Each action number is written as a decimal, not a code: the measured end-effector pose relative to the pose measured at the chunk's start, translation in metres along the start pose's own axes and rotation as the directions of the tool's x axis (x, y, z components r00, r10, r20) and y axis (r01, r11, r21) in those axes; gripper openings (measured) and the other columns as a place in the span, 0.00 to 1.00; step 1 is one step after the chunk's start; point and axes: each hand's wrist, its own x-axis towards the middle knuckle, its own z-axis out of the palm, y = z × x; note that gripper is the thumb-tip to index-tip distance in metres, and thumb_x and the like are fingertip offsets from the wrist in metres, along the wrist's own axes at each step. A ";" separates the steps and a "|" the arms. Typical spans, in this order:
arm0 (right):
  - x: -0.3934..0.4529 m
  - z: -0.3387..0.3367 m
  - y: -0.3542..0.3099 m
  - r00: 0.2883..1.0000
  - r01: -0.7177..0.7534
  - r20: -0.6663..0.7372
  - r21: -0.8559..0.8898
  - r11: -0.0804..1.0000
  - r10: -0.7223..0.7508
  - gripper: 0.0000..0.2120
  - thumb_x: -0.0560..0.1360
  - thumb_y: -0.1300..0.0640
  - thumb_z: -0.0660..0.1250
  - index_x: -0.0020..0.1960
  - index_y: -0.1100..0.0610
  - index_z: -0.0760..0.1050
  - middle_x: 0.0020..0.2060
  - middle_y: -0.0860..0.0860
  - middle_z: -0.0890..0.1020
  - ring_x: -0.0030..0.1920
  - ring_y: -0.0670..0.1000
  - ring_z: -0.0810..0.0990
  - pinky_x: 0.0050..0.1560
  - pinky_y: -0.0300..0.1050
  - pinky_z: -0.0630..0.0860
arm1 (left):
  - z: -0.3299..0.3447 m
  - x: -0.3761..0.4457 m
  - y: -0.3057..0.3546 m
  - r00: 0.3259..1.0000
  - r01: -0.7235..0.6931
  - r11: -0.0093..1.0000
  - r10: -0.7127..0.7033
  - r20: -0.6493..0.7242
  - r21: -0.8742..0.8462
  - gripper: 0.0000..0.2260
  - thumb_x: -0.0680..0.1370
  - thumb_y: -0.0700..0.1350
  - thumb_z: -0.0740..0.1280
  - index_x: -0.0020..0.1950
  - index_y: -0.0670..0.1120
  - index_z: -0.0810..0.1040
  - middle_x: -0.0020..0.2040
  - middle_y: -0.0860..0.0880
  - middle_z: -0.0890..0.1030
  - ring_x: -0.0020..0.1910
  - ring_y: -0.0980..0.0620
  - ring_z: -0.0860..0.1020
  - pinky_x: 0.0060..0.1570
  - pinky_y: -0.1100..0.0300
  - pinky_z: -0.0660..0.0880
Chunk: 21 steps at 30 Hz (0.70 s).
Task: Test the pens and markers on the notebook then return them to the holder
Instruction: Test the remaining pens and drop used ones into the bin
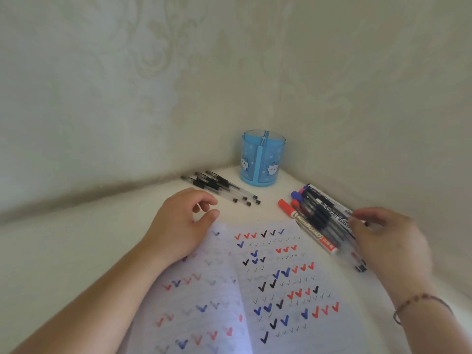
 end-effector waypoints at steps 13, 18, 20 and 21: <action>-0.006 0.115 -0.119 0.694 0.673 0.519 -0.225 0.704 -0.499 0.12 0.77 0.41 0.62 0.56 0.44 0.76 0.52 0.44 0.79 0.48 0.49 0.78 0.48 0.49 0.79 | 0.000 0.000 -0.005 1.000 0.014 0.999 -0.015 0.023 0.029 0.03 0.76 0.48 0.69 0.48 0.53 0.80 0.37 0.59 0.76 0.42 0.55 0.75 0.49 0.59 0.72; 0.000 0.120 -0.121 0.706 0.682 0.484 -0.269 0.680 -0.517 0.11 0.77 0.42 0.62 0.51 0.47 0.76 0.50 0.47 0.77 0.47 0.51 0.78 0.43 0.45 0.74 | 0.001 0.004 -0.004 1.000 0.003 1.000 -0.004 0.016 0.031 0.03 0.76 0.48 0.70 0.49 0.52 0.81 0.38 0.58 0.77 0.43 0.56 0.73 0.49 0.60 0.71; 0.000 0.121 -0.122 0.680 0.711 0.488 -0.260 0.653 -0.547 0.10 0.77 0.42 0.63 0.48 0.48 0.76 0.49 0.47 0.77 0.46 0.52 0.78 0.42 0.45 0.73 | 0.001 0.004 -0.005 1.000 0.006 1.000 -0.007 0.016 0.031 0.03 0.76 0.48 0.70 0.49 0.52 0.81 0.40 0.57 0.78 0.44 0.56 0.73 0.49 0.61 0.70; 0.000 0.122 -0.122 0.667 0.725 0.496 -0.260 0.638 -0.556 0.11 0.77 0.42 0.62 0.48 0.48 0.76 0.48 0.47 0.77 0.46 0.51 0.78 0.41 0.45 0.73 | 0.001 0.004 -0.006 1.000 0.006 1.000 -0.007 0.010 0.030 0.04 0.76 0.48 0.70 0.49 0.52 0.81 0.40 0.57 0.78 0.44 0.55 0.73 0.49 0.61 0.70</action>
